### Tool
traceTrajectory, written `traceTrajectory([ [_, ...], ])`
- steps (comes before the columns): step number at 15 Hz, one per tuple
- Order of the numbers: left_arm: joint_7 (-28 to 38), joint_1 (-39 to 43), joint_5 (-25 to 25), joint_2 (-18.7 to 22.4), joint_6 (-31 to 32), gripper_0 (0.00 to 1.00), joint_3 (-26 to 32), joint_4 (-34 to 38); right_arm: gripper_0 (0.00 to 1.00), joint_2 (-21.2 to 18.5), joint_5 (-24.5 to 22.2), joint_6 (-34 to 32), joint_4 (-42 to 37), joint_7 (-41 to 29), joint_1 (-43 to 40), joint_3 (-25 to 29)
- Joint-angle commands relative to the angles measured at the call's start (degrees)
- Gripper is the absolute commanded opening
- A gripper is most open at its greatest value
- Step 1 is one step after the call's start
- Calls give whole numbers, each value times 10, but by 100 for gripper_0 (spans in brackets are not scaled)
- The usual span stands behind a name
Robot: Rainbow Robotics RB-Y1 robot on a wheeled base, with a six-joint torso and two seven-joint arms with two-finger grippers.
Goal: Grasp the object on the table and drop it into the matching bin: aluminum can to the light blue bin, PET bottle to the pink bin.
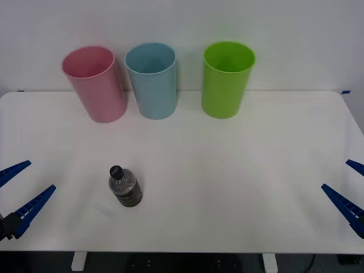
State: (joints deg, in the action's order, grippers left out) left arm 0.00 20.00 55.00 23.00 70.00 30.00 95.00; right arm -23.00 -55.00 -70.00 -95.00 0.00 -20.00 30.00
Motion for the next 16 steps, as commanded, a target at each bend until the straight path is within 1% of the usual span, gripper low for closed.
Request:
traceTrajectory([
  [1, 0, 0, 0, 0, 0, 100, 0, 0, 100, 0, 0, 0, 0, 0, 0, 0],
  [2, 1, -1, -7, -15, -1, 100, 1, -4, 100, 0, 0, 0, 0, 0, 0, 0],
  [3, 1, -3, -10, -18, -2, 100, 1, -6, 100, 0, 0, 0, 0, 0, 0, 0],
  [4, 0, -5, -30, -16, -2, 100, -6, -6, 100, 0, 0, 0, 0, 0, 0, 0],
  [5, 0, -4, -34, -10, -5, 100, -11, -6, 100, 0, 0, 0, 0, 0, 0, 0],
  [8, -2, -2, -32, -8, -11, 100, -10, -7, 100, 0, 0, 0, 0, 0, 0, 0],
  [11, -4, -3, 7, -6, -13, 100, -8, -7, 100, 0, 0, 0, 0, 0, 0, 0],
  [16, -8, -14, 71, -6, -18, 100, -23, -7, 100, 0, 0, 0, 0, 0, 0, 0],
])
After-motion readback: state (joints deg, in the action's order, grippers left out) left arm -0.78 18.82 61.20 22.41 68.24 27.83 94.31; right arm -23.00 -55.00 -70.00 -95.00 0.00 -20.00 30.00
